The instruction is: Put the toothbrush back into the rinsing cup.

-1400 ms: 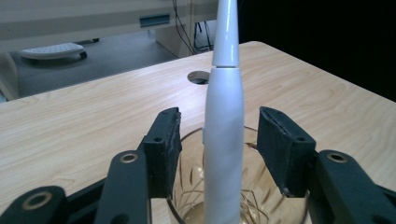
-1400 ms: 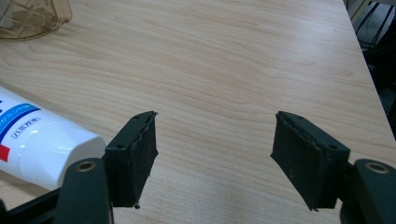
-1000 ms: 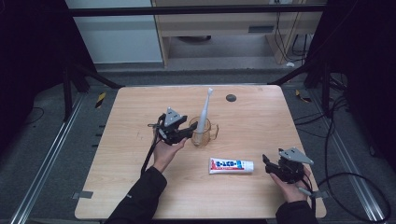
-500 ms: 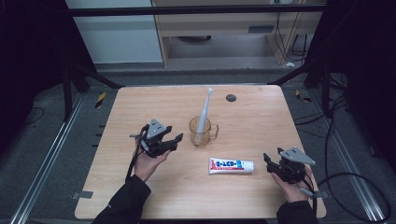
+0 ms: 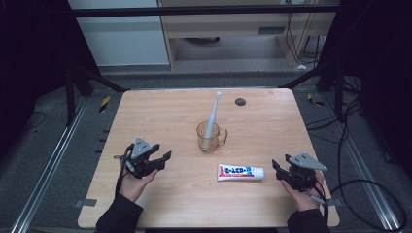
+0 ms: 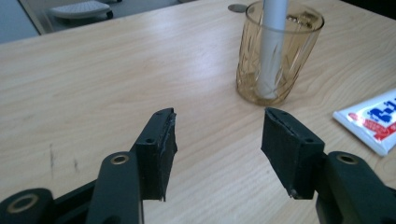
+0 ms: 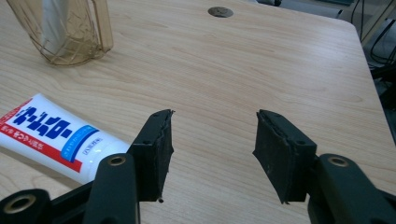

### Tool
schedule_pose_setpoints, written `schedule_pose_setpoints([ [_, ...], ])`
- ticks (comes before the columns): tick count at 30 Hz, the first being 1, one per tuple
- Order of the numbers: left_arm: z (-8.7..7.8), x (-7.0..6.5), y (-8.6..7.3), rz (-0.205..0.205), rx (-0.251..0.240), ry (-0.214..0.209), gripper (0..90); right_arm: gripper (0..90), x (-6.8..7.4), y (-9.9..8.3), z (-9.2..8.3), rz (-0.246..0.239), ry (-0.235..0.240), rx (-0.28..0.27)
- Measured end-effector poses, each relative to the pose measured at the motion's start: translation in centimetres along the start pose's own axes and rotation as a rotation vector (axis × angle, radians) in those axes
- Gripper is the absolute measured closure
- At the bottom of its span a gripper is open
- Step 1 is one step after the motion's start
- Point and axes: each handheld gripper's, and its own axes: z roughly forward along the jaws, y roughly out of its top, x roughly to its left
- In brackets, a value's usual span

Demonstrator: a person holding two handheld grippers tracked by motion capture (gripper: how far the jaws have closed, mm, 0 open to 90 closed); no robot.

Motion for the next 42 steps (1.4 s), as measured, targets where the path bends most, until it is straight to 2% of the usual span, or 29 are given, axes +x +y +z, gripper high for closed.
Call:
schedule_pose_setpoints([
  [5,-1.1,0.2,-1.3,-0.014,0.013,0.024,43.5,47.6,0.4,0.2,0.0,0.015,0.034,-0.001],
  [8,-1.8,0.4,-2.4,-0.026,0.038,0.043,43.1,47.3,0.6,0.4,0.0,0.026,0.055,0.002],
  [13,-2.0,0.9,-3.5,-0.036,0.068,0.071,43.8,48.0,0.8,0.7,0.2,0.041,0.078,0.027],
  [17,-1.9,1.1,-4.1,-0.043,0.094,0.076,43.9,49.7,1.3,1.0,0.5,0.047,0.093,0.041],
  [22,-2.4,1.3,-4.4,-0.038,0.099,0.09,43.9,51.3,2.0,1.6,1.2,0.038,0.118,0.062],
  [29,-2.8,2.2,-4.9,-0.06,0.105,0.11,44.0,55.1,3.1,2.4,2.2,0.043,0.155,0.075],
  [38,-2.5,1.8,-4.8,-0.031,0.105,0.111,44.7,60.2,4.6,3.1,3.8,0.038,0.196,0.087],
  [42,-2.5,2.0,-4.9,-0.031,0.106,0.114,45.7,64.2,5.0,3.3,4.5,0.027,0.193,0.105],
])
